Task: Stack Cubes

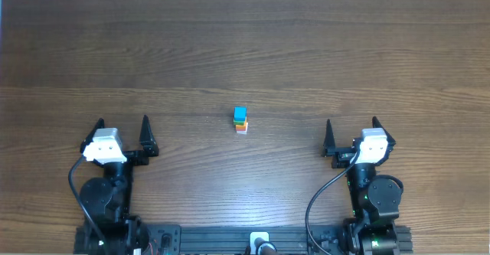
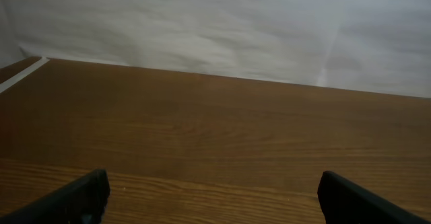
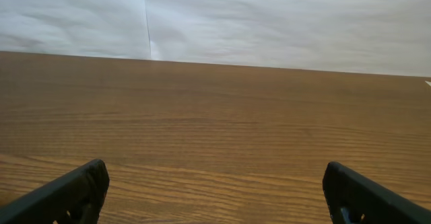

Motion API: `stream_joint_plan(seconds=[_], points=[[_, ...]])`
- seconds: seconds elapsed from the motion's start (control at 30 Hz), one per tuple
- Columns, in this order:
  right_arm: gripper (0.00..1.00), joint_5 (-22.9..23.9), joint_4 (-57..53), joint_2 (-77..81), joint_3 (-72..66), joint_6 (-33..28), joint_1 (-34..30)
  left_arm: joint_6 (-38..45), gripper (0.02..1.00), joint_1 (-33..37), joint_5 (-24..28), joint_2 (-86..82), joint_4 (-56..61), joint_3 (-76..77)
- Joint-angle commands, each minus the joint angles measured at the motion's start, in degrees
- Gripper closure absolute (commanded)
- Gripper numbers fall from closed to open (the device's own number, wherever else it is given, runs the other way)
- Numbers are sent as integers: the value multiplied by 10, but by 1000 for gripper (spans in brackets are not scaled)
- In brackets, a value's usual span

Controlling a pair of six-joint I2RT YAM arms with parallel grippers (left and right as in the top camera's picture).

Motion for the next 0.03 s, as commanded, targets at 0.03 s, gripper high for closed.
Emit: stream_joint_plan(seconds=[0.03], points=[[9,-3,-1,-6,-3,-3,-5,6,20,3,8,-4,-2,-2]])
